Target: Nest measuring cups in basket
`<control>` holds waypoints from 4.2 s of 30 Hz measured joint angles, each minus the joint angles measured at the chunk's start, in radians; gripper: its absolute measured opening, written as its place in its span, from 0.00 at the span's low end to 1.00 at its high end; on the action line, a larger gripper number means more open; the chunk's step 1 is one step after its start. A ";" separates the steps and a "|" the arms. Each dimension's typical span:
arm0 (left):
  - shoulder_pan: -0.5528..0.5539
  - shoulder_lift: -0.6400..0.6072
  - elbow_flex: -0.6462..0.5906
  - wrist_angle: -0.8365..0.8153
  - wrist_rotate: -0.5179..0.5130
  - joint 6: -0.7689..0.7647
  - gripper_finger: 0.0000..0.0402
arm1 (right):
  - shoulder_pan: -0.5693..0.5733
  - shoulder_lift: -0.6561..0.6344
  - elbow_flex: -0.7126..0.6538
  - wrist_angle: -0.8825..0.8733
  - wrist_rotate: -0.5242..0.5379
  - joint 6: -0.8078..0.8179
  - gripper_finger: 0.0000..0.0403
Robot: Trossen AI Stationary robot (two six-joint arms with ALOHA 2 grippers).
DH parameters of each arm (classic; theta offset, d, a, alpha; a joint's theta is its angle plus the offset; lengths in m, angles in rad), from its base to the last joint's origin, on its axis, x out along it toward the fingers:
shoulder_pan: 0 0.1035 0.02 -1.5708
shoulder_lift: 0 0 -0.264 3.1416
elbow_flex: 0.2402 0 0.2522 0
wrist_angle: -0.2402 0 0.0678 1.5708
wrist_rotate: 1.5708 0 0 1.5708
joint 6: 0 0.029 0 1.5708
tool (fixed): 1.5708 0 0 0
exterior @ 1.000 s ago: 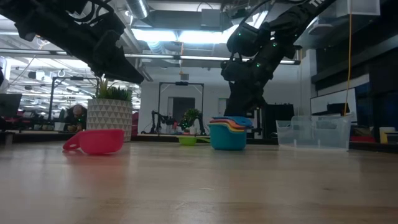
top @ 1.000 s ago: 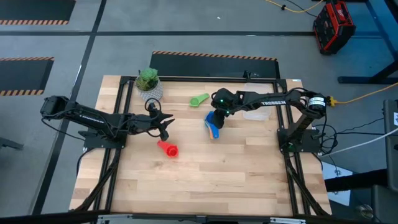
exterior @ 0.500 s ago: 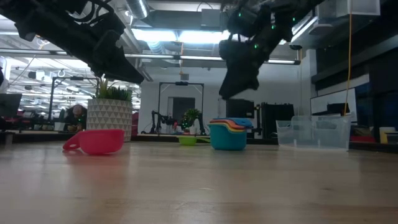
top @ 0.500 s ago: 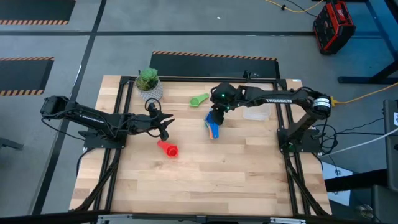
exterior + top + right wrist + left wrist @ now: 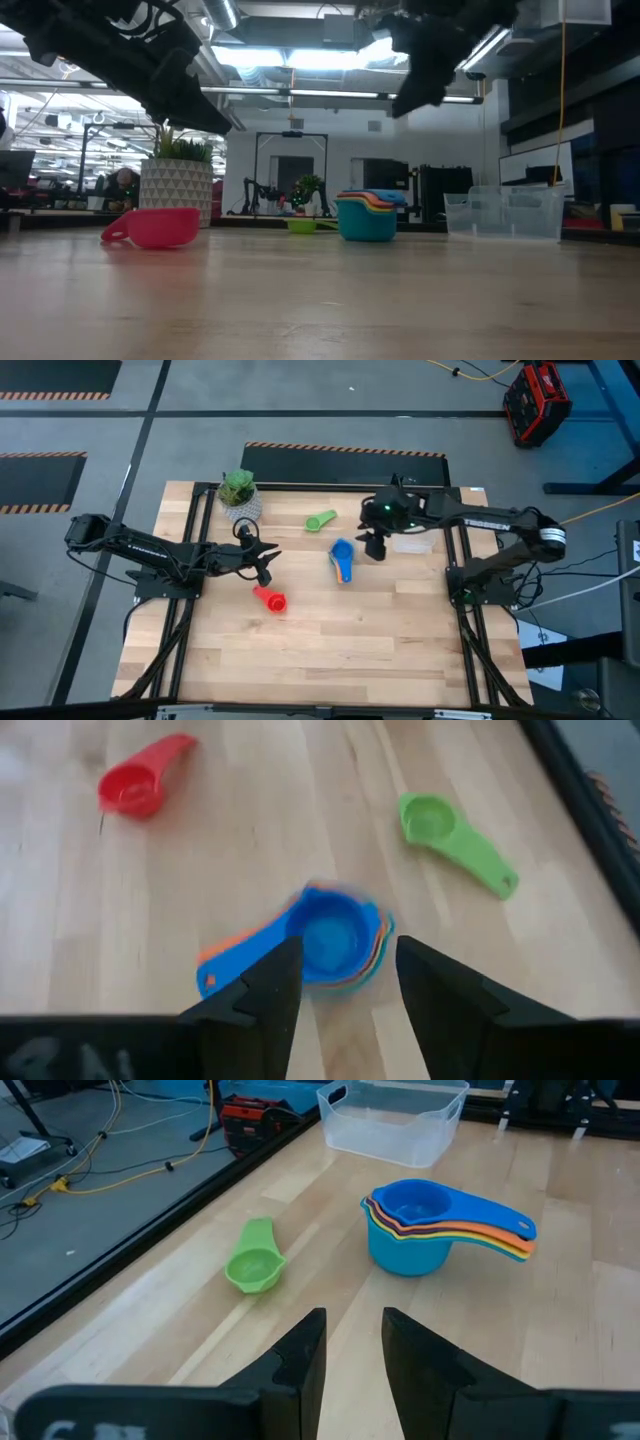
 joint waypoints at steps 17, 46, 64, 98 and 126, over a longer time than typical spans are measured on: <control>0.144 0.000 0.000 0.112 0.036 -0.198 0.35 | 0.001 -0.113 -0.453 0.404 -0.352 0.097 0.42; 0.092 0.149 0.347 -0.358 0.448 0.144 0.34 | 0.001 -0.111 -0.491 0.503 -0.345 0.057 0.42; 0.012 0.390 0.348 -0.506 0.622 -0.023 0.34 | 0.001 -0.111 -0.491 0.501 -0.345 0.054 0.42; 0.013 0.542 0.348 -0.540 0.629 -0.109 0.26 | 0.001 -0.111 -0.491 0.502 -0.345 0.054 0.42; 0.013 0.542 0.347 -0.082 -0.014 -0.635 0.02 | 0.000 -0.111 -0.491 0.585 -0.342 0.136 0.42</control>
